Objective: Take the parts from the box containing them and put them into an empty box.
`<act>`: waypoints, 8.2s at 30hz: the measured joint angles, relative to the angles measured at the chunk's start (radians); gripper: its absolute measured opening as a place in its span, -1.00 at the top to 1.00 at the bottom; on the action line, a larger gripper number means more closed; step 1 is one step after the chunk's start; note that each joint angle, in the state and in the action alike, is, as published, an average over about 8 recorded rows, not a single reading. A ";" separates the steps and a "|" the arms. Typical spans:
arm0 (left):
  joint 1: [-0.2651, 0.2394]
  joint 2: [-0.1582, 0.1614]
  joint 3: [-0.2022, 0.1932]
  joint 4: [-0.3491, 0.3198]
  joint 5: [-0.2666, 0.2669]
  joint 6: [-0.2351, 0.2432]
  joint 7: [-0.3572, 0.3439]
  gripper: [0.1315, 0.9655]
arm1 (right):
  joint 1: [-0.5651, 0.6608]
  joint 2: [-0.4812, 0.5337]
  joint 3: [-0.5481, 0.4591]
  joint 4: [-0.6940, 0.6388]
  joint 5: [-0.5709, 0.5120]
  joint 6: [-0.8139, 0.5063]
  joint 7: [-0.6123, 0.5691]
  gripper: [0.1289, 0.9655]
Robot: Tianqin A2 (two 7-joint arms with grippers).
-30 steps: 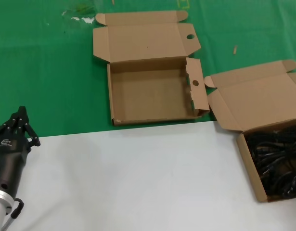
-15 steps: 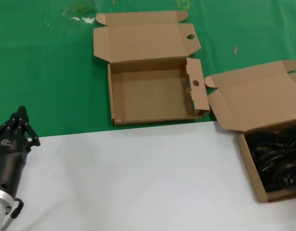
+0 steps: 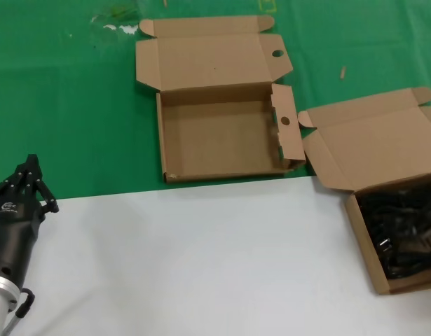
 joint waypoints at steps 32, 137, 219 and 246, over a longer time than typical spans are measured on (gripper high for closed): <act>0.000 0.000 0.000 0.000 0.000 0.000 0.000 0.98 | 0.401 -0.596 -0.195 -0.303 -0.192 0.250 0.063 0.96; 0.000 0.000 0.000 0.000 0.000 0.000 0.000 -0.64 | -0.354 -0.712 0.129 -0.051 0.167 1.040 0.153 -1.00; 0.000 0.000 0.000 0.000 0.000 0.000 0.000 -1.00 | -0.833 -0.751 0.395 0.181 0.420 1.500 0.243 -1.00; 0.000 0.000 0.000 0.000 0.000 0.000 0.000 -1.00 | -0.833 -0.751 0.395 0.181 0.420 1.500 0.243 -1.00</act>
